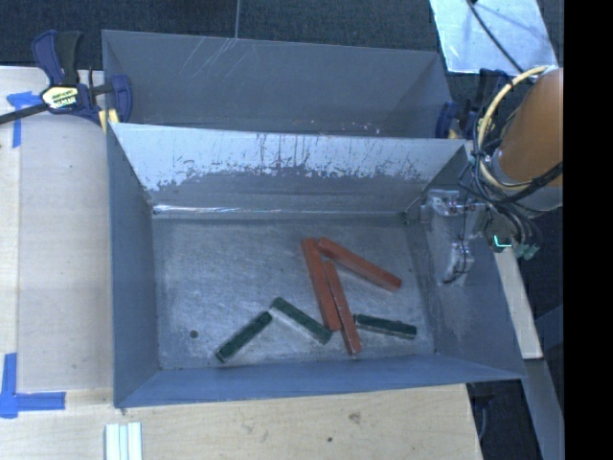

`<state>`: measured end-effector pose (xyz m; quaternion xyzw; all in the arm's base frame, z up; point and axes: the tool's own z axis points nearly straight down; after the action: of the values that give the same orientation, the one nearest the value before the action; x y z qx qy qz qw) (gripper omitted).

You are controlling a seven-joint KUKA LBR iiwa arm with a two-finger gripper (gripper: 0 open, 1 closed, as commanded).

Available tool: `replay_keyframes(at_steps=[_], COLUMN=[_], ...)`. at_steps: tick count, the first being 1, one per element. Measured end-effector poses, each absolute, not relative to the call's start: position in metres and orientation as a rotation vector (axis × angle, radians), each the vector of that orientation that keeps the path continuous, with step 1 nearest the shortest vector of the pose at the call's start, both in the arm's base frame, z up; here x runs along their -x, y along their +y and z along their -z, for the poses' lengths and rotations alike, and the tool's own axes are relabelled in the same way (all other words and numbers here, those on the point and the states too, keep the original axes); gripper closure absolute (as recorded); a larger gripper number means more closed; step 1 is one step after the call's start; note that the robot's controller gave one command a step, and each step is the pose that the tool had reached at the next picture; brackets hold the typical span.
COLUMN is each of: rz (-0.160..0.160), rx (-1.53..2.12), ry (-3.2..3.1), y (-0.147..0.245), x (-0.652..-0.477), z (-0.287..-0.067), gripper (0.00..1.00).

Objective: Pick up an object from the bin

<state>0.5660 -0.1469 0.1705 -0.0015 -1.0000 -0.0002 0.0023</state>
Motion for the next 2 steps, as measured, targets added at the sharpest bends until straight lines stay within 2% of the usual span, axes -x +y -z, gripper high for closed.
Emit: replay_keyframes(at_steps=[1, 2], rz=[0.006, 0.001], rx=[0.114, 0.272], ry=[-3.137, -3.137], y=[-0.068, -0.034], x=[-0.59, -0.593], z=[-0.066, -0.102], gripper=[0.0, 0.0])
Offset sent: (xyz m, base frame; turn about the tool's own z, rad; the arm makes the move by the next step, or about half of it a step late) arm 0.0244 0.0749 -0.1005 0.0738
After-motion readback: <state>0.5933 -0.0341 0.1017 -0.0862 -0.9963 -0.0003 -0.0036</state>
